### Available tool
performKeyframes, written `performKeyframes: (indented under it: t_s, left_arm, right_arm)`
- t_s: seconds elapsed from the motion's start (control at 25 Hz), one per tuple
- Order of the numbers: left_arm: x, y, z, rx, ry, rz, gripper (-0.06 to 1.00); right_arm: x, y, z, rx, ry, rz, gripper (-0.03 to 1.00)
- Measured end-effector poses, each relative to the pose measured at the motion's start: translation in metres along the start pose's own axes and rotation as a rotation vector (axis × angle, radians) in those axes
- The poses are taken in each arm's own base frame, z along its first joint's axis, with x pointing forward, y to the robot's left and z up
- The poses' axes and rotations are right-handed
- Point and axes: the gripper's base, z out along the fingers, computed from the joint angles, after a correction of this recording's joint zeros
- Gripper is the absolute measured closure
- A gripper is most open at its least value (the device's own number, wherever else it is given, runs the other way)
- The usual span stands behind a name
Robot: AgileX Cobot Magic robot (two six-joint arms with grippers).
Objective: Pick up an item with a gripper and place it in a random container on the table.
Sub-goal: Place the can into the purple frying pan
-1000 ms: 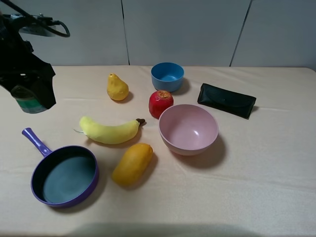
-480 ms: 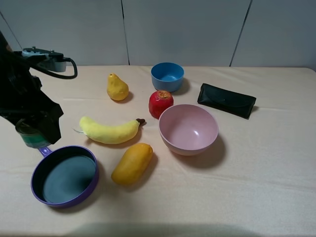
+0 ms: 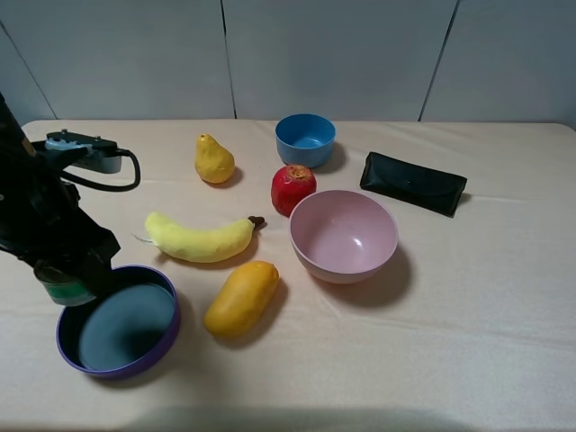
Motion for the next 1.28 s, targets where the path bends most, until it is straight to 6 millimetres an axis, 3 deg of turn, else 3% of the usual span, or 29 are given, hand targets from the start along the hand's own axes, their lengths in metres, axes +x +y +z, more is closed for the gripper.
performKeyframes:
  t_s: [0.52,1.28]
  left_arm:
    - [0.011,0.002,0.036,-0.007,-0.114,0.008,0.31]
    - [0.022,0.004,0.057,-0.016,-0.174,0.027,0.31]
  right_arm:
    - [0.000,0.000,0.000,0.000,0.000,0.000,0.27]
    - [0.000,0.000,0.000,-0.001,0.000,0.000,0.27]
